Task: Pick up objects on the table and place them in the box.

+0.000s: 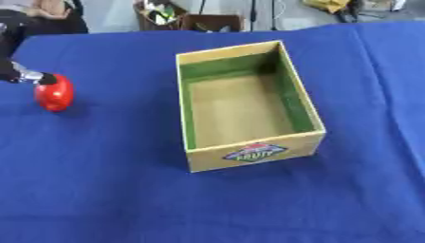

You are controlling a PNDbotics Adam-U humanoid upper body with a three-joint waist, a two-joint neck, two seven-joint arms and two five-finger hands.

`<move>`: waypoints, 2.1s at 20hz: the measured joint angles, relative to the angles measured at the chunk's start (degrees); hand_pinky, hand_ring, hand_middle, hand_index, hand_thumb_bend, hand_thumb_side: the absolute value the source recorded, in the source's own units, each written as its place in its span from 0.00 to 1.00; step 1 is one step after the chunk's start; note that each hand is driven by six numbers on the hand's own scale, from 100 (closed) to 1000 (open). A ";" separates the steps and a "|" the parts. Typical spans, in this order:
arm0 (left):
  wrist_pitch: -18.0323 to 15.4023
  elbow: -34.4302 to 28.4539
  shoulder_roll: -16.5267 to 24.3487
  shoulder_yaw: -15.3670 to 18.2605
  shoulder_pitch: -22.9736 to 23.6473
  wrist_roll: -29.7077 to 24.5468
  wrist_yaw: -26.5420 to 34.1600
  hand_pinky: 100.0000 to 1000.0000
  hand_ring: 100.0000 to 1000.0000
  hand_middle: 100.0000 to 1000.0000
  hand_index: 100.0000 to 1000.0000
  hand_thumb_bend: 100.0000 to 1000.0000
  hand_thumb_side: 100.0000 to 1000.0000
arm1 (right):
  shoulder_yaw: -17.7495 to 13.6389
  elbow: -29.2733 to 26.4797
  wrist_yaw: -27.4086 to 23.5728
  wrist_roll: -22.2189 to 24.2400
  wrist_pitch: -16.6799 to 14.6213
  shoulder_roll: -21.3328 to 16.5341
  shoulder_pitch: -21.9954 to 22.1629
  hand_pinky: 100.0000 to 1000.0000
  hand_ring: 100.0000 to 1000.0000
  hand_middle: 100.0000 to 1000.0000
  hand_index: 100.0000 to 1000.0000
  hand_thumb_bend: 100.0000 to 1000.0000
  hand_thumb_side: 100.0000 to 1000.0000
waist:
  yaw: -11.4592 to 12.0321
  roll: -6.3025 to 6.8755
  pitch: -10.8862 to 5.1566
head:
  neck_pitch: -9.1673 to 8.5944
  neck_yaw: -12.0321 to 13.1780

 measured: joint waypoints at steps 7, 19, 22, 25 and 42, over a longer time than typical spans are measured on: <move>-5.79 9.46 -1.36 -0.54 -4.54 -5.86 -5.88 0.80 0.89 0.99 1.00 0.52 0.52 | 0.02 0.00 0.09 -0.08 0.29 0.00 0.02 0.66 0.68 0.62 0.74 0.00 0.94 | -0.03 0.32 0.92 | -0.44 0.20; -12.12 13.54 -4.12 1.33 -9.41 -15.83 -15.84 0.77 0.86 0.96 1.00 0.41 0.45 | 0.35 0.00 0.55 -0.60 0.81 0.00 0.02 0.66 0.68 0.62 0.73 0.00 0.94 | -0.59 0.19 1.82 | -0.54 0.75; -12.59 13.55 -5.46 2.76 -10.46 -17.59 -18.36 0.77 0.86 0.95 1.00 0.41 0.45 | 0.35 0.00 0.56 -0.76 0.97 0.01 0.02 0.66 0.68 0.62 0.73 0.00 0.94 | -0.66 0.10 2.07 | -0.94 1.04; -12.92 13.72 -6.49 4.01 -11.34 -17.63 -20.95 0.77 0.85 0.94 1.00 0.42 0.45 | 0.35 0.00 0.59 -0.92 1.16 0.02 0.03 0.66 0.68 0.62 0.73 0.00 0.94 | -0.75 0.10 2.32 | -1.10 1.43; -14.43 18.57 -9.93 6.25 -13.11 -16.13 -31.93 0.76 0.85 0.91 1.00 0.37 0.43 | 0.41 0.00 0.92 -2.14 1.42 0.02 0.01 0.66 0.68 0.61 0.73 0.00 0.92 | -1.23 0.11 3.25 | -1.97 2.55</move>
